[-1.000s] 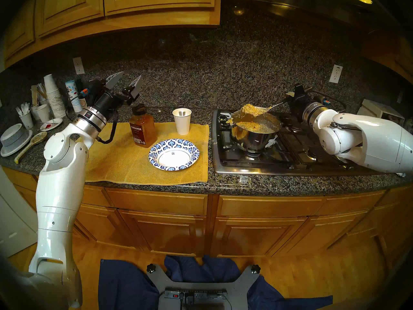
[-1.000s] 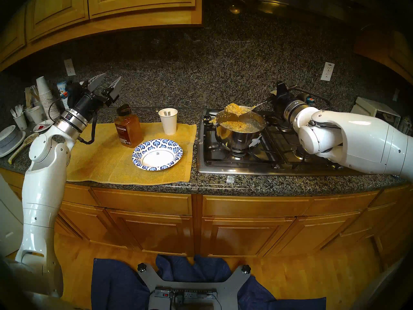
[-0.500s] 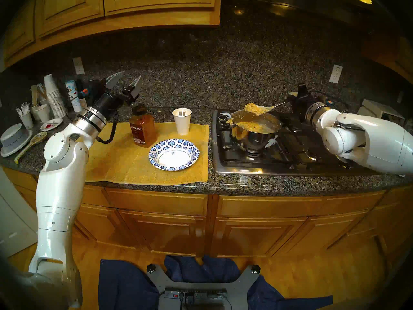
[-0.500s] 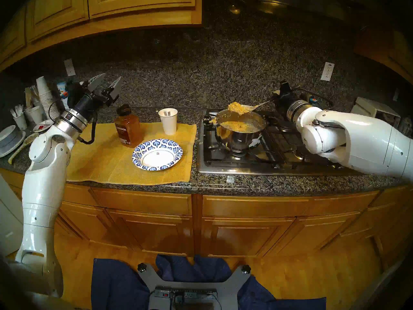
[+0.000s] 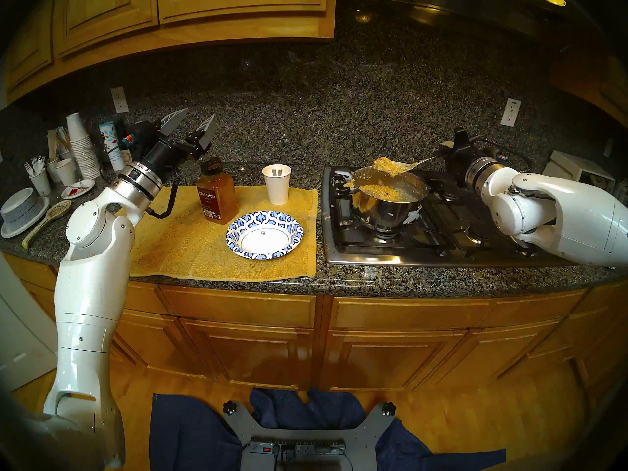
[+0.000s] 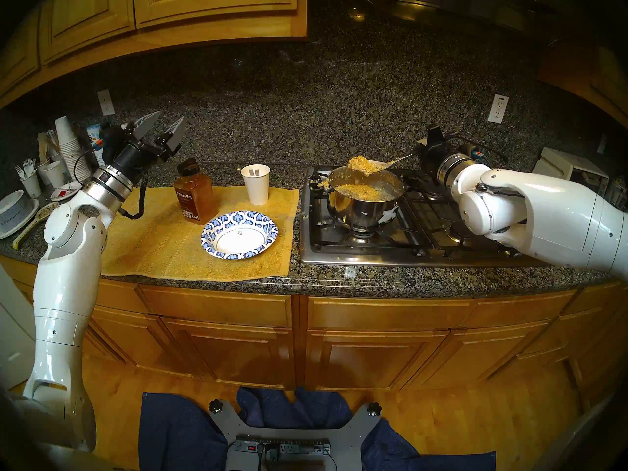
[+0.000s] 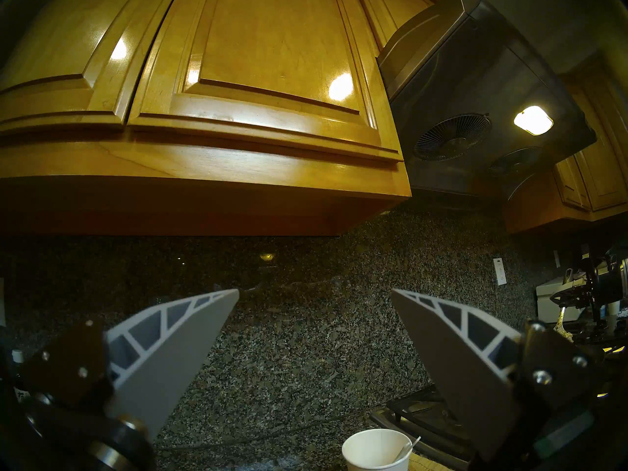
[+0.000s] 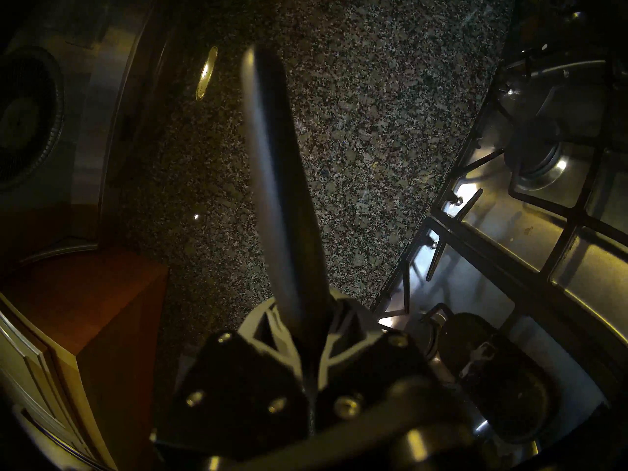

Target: Scoop oatmeal into bowl, add cinnamon, and put a spoon inside bowl

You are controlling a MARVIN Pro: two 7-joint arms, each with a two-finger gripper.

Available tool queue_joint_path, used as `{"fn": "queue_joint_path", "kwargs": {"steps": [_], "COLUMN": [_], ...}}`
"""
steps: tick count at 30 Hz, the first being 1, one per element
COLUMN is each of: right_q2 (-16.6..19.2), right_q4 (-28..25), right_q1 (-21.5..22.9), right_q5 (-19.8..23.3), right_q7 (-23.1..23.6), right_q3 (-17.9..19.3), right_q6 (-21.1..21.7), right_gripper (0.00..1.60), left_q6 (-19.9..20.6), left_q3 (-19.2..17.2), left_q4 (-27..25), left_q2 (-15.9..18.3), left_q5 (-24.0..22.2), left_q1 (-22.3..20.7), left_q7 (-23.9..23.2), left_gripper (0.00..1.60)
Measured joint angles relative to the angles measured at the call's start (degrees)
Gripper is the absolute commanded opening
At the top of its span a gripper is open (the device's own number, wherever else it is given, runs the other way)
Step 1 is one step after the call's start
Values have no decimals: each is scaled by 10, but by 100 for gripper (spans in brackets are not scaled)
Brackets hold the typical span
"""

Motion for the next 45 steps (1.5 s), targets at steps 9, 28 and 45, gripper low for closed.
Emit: {"fn": "queue_joint_path", "kwargs": {"steps": [9,28,45], "right_q2": [-2,-14,-64], "right_q4": [-1,-19,-26], "right_q1": [-2,0,18], "right_q5": [0,0,-1], "right_q7": [-1,-13,-38], "right_q3": [1,1,23], "right_q6": [-1,-3,-12], "right_gripper": [0,0,0], "left_q6": [0,0,0], "left_q3": [0,0,0], "left_q4": [0,0,0], "left_q2": [0,0,1], "left_q5": [0,0,0], "left_q1": [0,0,0], "left_q7": [0,0,0], "left_gripper": [160,160,160]}}
